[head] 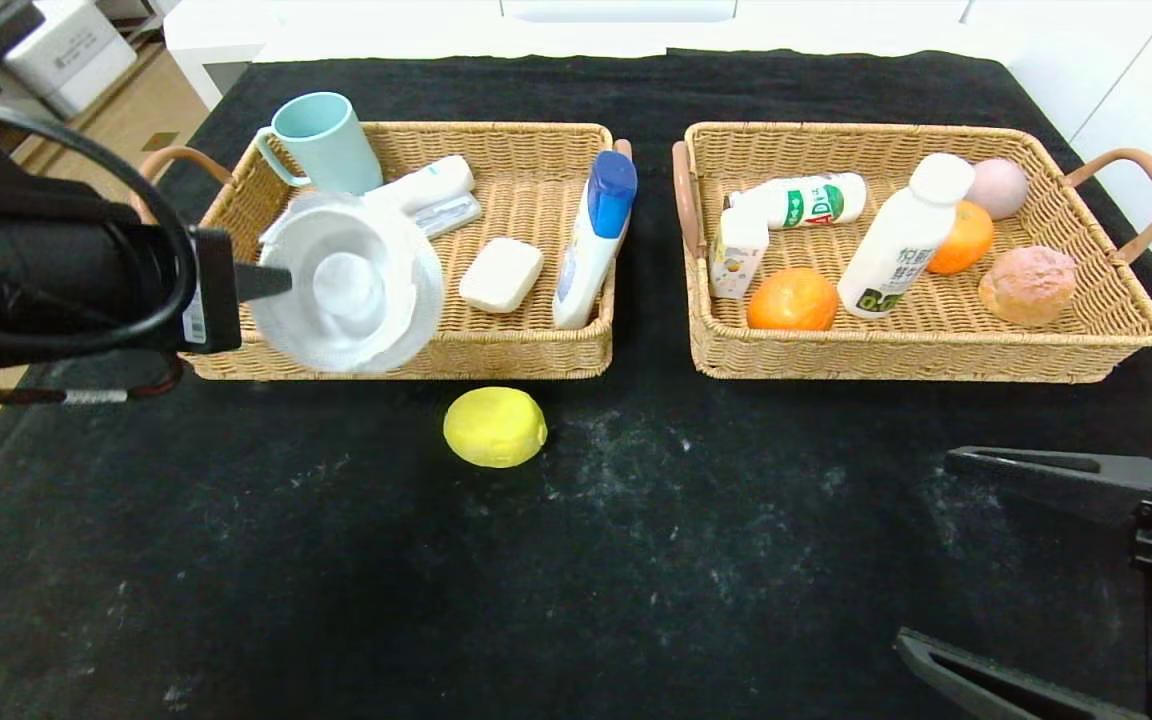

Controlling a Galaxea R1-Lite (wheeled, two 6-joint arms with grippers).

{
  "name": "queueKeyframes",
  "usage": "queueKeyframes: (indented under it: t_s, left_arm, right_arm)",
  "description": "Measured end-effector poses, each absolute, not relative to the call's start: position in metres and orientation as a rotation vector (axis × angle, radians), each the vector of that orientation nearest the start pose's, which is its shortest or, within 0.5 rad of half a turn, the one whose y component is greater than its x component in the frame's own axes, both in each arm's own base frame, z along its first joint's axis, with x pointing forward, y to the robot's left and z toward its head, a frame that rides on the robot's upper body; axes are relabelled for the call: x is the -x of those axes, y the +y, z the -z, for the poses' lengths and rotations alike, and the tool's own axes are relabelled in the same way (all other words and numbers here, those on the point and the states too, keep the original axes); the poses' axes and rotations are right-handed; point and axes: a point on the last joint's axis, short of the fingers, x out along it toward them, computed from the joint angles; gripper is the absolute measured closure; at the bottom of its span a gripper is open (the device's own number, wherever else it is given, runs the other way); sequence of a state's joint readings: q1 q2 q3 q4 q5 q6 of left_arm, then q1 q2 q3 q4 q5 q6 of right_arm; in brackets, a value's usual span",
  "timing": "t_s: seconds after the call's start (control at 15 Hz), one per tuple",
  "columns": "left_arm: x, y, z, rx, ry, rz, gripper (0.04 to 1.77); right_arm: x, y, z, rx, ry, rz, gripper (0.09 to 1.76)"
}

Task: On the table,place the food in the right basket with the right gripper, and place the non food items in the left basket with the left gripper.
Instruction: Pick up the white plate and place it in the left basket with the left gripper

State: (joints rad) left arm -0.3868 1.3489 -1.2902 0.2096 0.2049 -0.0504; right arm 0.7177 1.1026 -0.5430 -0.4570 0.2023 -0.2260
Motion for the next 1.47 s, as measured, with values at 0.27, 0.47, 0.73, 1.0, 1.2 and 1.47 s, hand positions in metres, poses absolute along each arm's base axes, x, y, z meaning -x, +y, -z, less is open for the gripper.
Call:
queueKeyframes:
  t_s: [0.27,0.47,0.73,1.0,1.2,1.47]
  left_arm:
    - [-0.224,-0.076,-0.343,-0.011,0.205,0.146,1.68]
    - [-0.246,-0.081,-0.353,0.009,0.147,0.138,1.68]
    - [-0.283,-0.09,-0.354,0.011,0.133,0.136,1.68]
    - [-0.316,-0.1,-0.34,0.008,0.164,0.144,1.68]
    - [-0.333,-0.106,-0.329,0.01,0.157,0.144,1.68]
    - [-0.341,-0.11,-0.322,0.005,0.174,0.144,1.27]
  right_arm:
    - [-0.113,0.104,-0.229,0.236,-0.005,-0.926,0.14]
    - [-0.112,0.104,-0.229,0.238,-0.01,-0.929,0.14]
    - [-0.111,0.103,-0.23,0.236,-0.013,-0.926,0.14]
    - [-0.111,0.103,-0.23,0.235,-0.015,-0.924,0.14]
    - [-0.111,0.103,-0.231,0.235,-0.018,-0.924,0.14]
    - [-0.111,0.103,-0.231,0.235,-0.019,-0.923,0.14]
